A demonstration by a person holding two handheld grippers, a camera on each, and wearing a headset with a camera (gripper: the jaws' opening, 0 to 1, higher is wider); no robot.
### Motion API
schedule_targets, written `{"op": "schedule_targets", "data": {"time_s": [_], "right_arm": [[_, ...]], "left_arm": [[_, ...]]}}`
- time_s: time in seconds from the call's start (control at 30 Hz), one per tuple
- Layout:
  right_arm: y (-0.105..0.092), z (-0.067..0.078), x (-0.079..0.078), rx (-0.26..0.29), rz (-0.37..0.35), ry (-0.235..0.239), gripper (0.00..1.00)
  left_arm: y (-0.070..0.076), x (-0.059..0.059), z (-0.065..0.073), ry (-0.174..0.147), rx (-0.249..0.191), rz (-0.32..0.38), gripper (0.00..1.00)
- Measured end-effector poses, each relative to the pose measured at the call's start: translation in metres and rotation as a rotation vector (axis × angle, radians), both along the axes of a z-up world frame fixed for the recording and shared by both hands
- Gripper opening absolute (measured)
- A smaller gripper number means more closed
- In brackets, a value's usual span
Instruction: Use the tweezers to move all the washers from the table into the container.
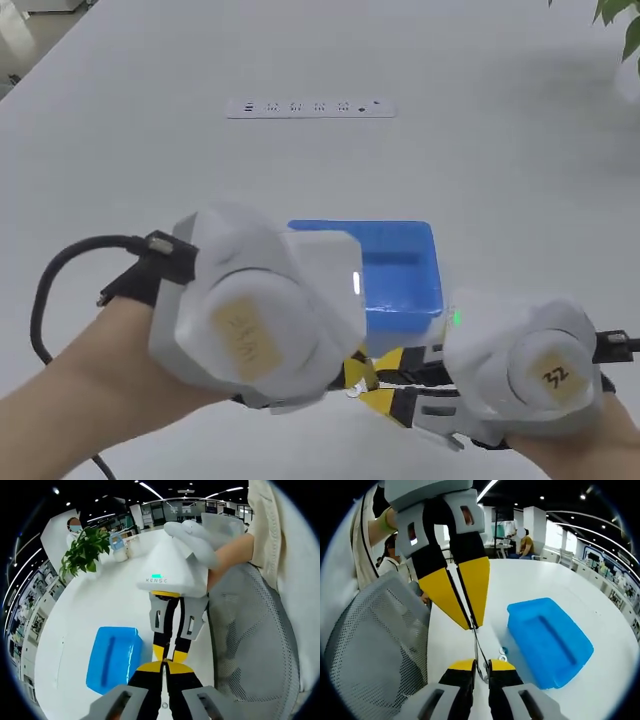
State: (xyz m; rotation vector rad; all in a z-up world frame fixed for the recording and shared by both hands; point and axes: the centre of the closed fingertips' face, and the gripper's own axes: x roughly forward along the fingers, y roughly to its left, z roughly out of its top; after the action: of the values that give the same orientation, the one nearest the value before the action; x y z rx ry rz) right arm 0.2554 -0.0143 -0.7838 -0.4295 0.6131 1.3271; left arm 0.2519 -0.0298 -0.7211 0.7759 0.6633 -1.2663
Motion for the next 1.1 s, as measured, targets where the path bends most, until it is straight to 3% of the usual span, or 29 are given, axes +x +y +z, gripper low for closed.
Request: {"op": "schedule_targets", "data": {"time_s": [0.1,0.27,0.33,0.37,0.4,0.47,0.63,0.83,0.93,1.1], "right_arm": [[-0.001,0.003,0.000,0.000,0.000,0.004,0.07],[0.008,0.022,-0.002,0.068,-0.002,0.016,0.11],[0.002,0.015,0.006,0.012,-0.002,-0.042,0.03],[0.004,0.014,-0.001,0.037,-0.006,0.024,0.02],[0.004,0.013,0.000,0.061,-0.032,0.062,0.02],[0.001,0.014,0.005,0.058,-0.029,0.033,0.02],[0.000,0.015,0.013,0.132,-0.126,0.102,0.01],[-0.015,0.017,0.028,0.250,-0.318,0.229,0.01],[-0.019,0.024,0.034,0.339,-0.387,0.299,0.01],[-0.020,0.042,0.039,0.452,-0.445,0.378,0.01]], "left_arm": [[-0.002,0.002,0.001,0.009,-0.007,0.004,0.00],[-0.004,0.005,0.000,0.026,-0.019,0.010,0.00],[-0.006,0.003,0.000,0.053,-0.034,0.019,0.00],[-0.007,0.005,0.000,0.043,-0.048,0.029,0.00],[-0.007,0.004,0.000,0.061,-0.062,0.045,0.00],[-0.004,0.006,0.000,0.075,-0.089,0.102,0.06],[0.011,0.006,0.000,0.071,-0.126,0.183,0.17],[0.034,0.004,0.006,0.102,-0.267,0.393,0.34],[0.042,-0.001,0.009,0.141,-0.364,0.493,0.37],[0.052,-0.009,0.008,0.147,-0.399,0.563,0.41]]}}
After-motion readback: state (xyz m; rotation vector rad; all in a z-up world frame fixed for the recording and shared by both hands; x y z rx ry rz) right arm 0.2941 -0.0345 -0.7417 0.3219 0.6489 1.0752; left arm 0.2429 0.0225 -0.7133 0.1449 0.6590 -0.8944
